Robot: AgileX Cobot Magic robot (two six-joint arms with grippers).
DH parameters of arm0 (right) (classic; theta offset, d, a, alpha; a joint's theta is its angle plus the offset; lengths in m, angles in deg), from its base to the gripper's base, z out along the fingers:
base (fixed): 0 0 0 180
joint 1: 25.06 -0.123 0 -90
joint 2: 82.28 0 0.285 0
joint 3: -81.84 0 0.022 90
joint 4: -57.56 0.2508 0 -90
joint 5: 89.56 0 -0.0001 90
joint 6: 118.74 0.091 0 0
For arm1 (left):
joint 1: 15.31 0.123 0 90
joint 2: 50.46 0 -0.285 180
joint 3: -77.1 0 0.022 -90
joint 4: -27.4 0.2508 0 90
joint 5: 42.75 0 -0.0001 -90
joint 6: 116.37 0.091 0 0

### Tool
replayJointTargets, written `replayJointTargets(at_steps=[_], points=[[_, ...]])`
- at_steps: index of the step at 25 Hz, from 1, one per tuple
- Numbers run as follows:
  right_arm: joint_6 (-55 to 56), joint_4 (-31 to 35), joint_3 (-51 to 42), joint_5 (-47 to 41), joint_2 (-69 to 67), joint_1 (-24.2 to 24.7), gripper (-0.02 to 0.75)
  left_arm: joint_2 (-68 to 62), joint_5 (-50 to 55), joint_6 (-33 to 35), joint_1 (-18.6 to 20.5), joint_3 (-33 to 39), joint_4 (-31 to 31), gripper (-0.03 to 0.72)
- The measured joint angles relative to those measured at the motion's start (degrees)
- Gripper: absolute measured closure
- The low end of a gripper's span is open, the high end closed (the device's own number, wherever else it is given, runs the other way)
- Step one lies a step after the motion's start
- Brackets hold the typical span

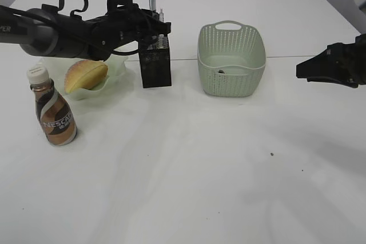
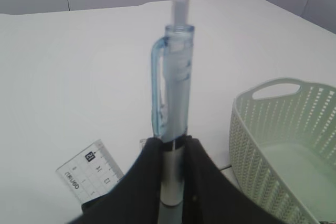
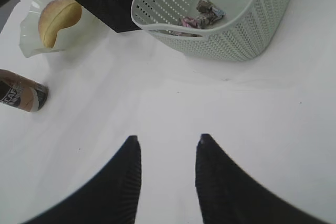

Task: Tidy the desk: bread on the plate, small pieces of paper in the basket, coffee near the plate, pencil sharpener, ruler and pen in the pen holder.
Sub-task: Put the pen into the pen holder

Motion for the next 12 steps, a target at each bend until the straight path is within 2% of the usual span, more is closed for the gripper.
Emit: replayJointTargets(at_steps=[6, 12], points=[[0.1, 0.0, 0.0, -0.1, 0.0, 0.0, 0.477, 0.0, 0.7, 0.0, 0.0, 0.0, -0.2, 0.571], [0.8, 0.0, 0.0, -0.3, 0.0, 0.0, 0.478, 0.0, 2.1, 0.0, 0.0, 0.0, -0.2, 0.43]])
